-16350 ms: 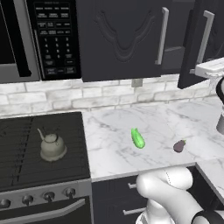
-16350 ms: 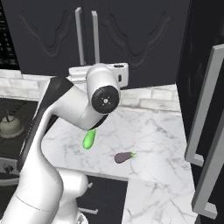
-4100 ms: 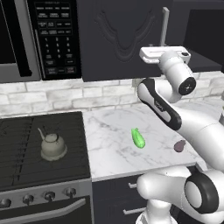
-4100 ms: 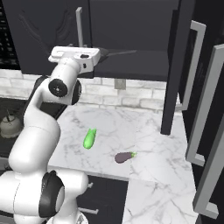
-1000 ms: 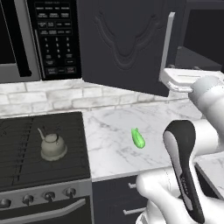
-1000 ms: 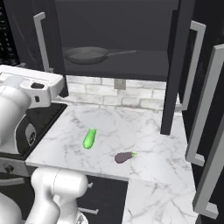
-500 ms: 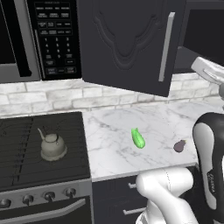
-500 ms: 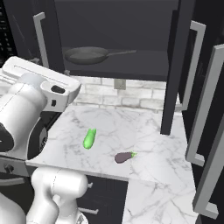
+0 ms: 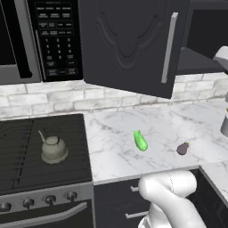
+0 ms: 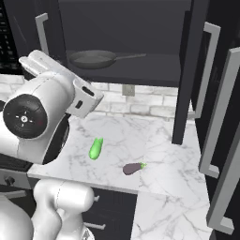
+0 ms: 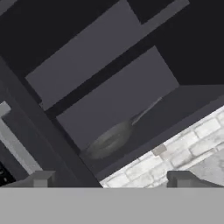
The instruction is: Pick the pan from the cabinet and place it on the stove. Then turn on the stove burner for the pan.
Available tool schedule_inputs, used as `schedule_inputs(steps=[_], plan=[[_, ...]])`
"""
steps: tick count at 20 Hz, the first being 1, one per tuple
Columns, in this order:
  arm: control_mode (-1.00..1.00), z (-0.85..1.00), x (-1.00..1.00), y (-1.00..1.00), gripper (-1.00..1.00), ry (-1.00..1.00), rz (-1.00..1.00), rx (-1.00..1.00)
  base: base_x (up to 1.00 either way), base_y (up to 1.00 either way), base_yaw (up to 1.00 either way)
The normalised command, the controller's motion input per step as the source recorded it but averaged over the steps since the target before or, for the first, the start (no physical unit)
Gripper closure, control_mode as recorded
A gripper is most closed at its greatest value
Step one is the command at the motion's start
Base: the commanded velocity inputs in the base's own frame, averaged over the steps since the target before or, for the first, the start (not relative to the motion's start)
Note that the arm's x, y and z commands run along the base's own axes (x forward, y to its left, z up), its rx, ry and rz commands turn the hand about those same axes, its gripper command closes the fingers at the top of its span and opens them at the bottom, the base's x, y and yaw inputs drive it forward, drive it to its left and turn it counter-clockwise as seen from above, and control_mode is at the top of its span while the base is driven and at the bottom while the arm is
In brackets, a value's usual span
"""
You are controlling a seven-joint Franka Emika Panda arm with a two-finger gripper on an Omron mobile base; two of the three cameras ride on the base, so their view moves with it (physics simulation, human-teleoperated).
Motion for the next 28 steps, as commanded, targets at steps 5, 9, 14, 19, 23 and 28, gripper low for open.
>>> schedule_inputs(steps=[5, 9, 14, 19, 23, 28], plan=[[-1.0, -0.49, 0.16, -0.3, -1.0, 0.14, 0.12, 0.36, 0.0, 0.0, 0.0], [-1.0, -0.71, 0.48, -0.04, -1.0, 0.02, 0.15, 0.4, 0.0, 0.0, 0.0], [-1.0, -0.55, 0.65, 0.01, -1.0, 0.01, 0.15, 0.31, 0.0, 0.0, 0.0], [-1.0, -0.21, 0.71, 0.12, -1.0, 0.07, 0.09, 0.11, 0.0, 0.0, 0.0], [-1.0, -0.02, 0.58, 0.03, -1.0, 0.04, 0.1, 0.08, 0.0, 0.0, 0.0], [-1.0, 0.0, 0.46, 0.02, -1.0, 0.02, 0.13, 0.1, 0.0, 0.0, 0.0]])
